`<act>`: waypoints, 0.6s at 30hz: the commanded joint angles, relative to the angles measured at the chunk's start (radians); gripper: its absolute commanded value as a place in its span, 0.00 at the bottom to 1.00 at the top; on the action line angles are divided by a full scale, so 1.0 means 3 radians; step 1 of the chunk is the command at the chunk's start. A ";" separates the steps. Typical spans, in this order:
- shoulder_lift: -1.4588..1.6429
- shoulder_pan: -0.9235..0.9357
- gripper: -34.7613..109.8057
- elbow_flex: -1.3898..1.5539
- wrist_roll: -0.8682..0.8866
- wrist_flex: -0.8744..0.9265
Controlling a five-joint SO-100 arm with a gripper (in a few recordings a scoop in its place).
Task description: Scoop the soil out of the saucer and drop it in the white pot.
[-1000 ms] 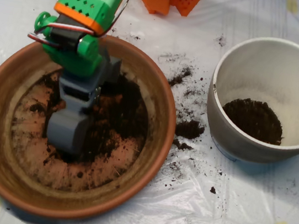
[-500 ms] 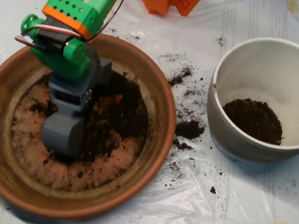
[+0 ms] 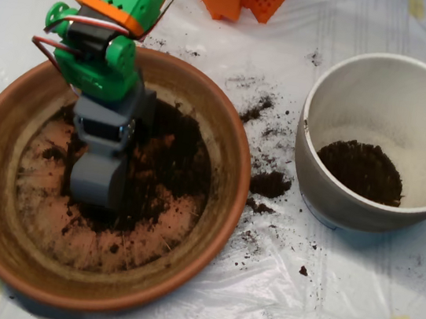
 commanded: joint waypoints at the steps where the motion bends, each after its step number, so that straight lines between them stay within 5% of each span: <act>1: 0.0470 0.0143 0.49 0.0399 -0.0138 -0.0256; 13: 0.0951 0.0266 0.25 0.0905 -0.0133 -0.0752; 18: 0.1166 0.0286 0.24 0.1043 -0.0169 -0.0926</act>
